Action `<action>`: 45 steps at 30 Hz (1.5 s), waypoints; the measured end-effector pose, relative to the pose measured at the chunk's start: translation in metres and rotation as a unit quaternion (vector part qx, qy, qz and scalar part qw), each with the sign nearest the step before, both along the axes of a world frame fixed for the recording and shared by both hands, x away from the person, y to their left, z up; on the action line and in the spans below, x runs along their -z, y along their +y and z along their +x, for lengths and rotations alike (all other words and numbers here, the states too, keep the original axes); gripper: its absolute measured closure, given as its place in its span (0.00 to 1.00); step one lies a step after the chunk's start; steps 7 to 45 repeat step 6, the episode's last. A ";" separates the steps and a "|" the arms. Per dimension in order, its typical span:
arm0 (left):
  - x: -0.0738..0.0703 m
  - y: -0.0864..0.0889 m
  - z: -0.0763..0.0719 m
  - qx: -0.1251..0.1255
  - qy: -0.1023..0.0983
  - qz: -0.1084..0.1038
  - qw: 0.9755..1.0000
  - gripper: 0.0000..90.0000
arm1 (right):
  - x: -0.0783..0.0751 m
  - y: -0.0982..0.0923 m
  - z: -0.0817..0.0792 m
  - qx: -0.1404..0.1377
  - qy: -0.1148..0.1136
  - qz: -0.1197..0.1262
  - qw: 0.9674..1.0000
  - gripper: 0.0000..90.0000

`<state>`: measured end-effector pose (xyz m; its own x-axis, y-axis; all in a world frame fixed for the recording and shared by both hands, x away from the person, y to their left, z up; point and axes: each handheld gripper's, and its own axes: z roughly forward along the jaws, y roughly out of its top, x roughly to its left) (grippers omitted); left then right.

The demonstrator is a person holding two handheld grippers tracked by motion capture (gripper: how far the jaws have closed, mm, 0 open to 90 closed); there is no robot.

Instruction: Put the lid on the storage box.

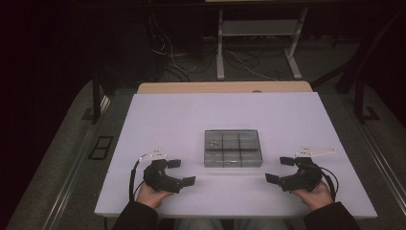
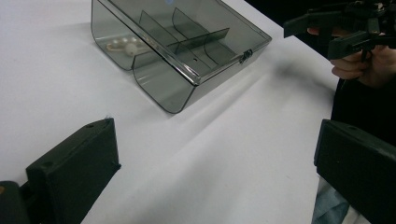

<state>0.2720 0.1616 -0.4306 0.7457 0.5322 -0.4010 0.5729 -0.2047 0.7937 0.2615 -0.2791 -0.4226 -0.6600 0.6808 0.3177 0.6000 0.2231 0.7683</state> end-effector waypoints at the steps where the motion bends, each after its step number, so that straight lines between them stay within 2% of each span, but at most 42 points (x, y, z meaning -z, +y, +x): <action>1: 0.000 0.000 0.000 0.000 0.001 0.000 1.000 0.00 | 0.001 -0.001 -0.001 0.000 0.000 0.000 1.000 0.01; 6: 0.005 -0.001 0.001 0.005 0.007 0.004 1.000 0.00 | 0.002 -0.002 -0.001 0.000 0.000 0.000 1.000 0.01; 45: 0.005 -0.001 0.001 0.005 0.007 0.004 1.000 0.00 | 0.002 -0.002 -0.001 0.000 0.000 0.000 1.000 0.01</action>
